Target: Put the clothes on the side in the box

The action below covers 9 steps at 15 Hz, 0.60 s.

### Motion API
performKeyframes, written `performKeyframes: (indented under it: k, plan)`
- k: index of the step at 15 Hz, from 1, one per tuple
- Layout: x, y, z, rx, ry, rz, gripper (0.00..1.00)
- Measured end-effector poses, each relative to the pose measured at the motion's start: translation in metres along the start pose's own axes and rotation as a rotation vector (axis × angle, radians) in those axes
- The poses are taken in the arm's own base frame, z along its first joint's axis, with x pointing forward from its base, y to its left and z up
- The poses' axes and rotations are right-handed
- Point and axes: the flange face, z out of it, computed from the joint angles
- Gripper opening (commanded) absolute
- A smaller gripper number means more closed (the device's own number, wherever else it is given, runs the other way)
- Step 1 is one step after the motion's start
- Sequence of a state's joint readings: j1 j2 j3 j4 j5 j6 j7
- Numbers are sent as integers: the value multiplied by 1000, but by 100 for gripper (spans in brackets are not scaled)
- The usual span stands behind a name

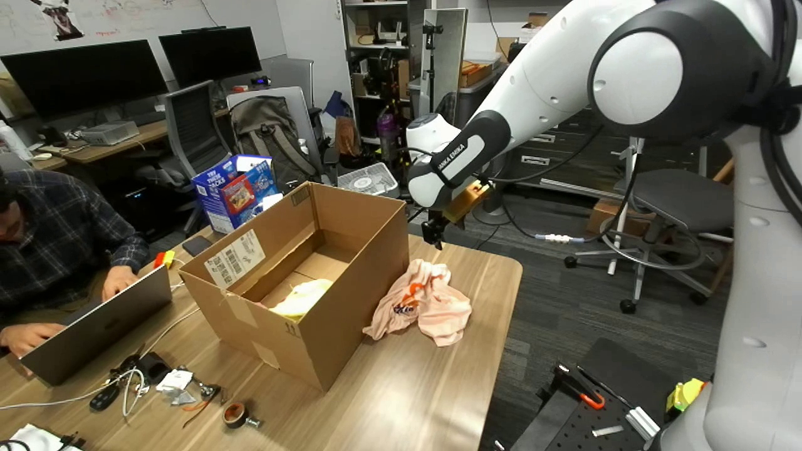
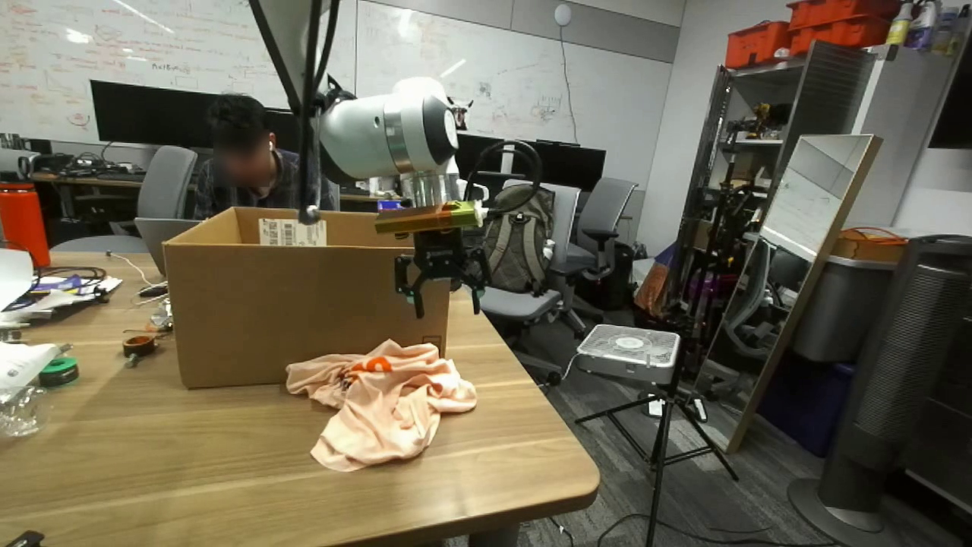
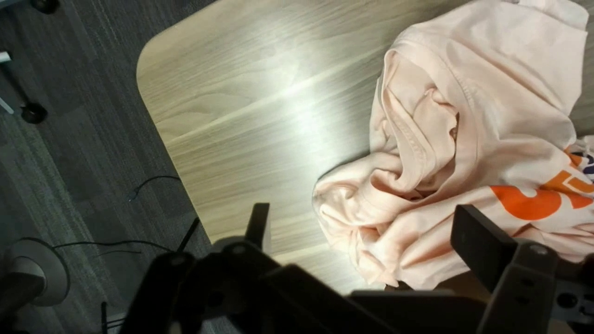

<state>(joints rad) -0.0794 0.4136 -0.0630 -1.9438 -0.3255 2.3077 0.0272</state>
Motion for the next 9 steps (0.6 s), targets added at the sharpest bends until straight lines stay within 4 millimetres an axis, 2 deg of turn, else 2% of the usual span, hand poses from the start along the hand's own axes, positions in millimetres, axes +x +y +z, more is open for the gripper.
performKeyframes:
  k: [9]
  plan:
    - [21,-11,49,4,-36,-101,100]
